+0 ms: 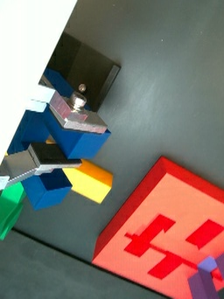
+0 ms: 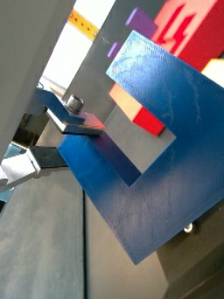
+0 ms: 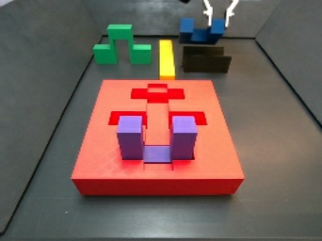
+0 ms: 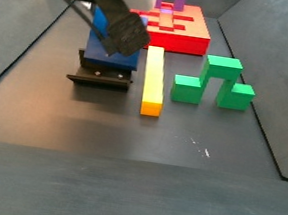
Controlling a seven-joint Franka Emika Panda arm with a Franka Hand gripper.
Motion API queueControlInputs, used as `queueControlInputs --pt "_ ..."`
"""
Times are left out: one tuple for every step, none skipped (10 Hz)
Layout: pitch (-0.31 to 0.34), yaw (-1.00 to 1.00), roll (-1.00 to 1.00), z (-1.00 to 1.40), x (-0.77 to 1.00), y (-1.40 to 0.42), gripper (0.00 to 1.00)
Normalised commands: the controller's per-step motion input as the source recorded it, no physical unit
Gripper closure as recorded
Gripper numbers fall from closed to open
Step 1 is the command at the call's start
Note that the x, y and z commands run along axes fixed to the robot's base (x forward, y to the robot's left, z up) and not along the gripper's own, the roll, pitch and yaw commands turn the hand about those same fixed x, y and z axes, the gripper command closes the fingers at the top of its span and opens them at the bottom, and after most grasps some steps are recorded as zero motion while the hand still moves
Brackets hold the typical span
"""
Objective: Pick up the blue object. Move up. Place the blue object on the fixture. Regrasp the blue object. Move to above the board. Insert the blue object.
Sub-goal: Place the blue object on the fixture, then regrasp the blue object.
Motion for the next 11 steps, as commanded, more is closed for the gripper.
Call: queueControlInputs --pt "0.0 0.0 0.0 -0.41 0.52 0.0 1.0" --pt "0.0 0.0 -0.03 -0.41 0.57 0.0 1.0" --pt "-0.069 0.0 -0.26 -0.38 0.6 0.09 1.0" --pt "-0.183 0.0 -0.45 -0.36 0.54 0.18 1.0" --pt "-0.186 0.02 -0.42 -0.21 0.2 0.15 1.0" --pt "-0.126 0.0 -0.21 -0.09 0.0 0.04 1.0" --pt "0.0 0.0 0.0 0.0 0.0 0.0 1.0" --pt "0.0 0.0 0.0 0.0 0.0 0.0 0.0" --pt "-0.014 0.21 0.84 0.41 0.11 0.0 0.0" --pt "-0.06 0.23 0.65 0.35 0.09 0.0 0.0" --pt "-0.086 0.28 0.52 0.2 0.09 0.01 0.0"
